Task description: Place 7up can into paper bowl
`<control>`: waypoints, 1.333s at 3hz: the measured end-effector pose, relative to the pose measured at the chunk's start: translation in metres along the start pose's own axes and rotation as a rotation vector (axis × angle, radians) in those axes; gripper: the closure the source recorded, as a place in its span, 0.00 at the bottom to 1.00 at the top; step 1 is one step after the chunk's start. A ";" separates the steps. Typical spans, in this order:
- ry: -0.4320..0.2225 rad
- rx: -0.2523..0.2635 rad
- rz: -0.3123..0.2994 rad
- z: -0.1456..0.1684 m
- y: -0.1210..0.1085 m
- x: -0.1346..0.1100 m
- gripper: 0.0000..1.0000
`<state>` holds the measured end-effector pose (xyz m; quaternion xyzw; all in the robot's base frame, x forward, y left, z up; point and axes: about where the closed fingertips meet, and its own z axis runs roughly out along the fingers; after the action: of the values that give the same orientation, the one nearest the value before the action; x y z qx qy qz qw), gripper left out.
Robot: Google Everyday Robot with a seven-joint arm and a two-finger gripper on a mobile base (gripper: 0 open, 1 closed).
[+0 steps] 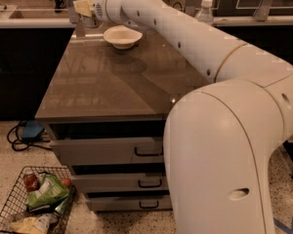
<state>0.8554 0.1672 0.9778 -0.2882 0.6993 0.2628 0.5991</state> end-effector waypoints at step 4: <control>0.004 0.152 0.061 0.023 -0.075 0.042 1.00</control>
Offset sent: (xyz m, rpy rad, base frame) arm 0.0564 -0.0332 -0.0340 0.0307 0.0258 -0.1441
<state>0.9201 0.1275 0.9310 -0.2211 0.7267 0.2266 0.6097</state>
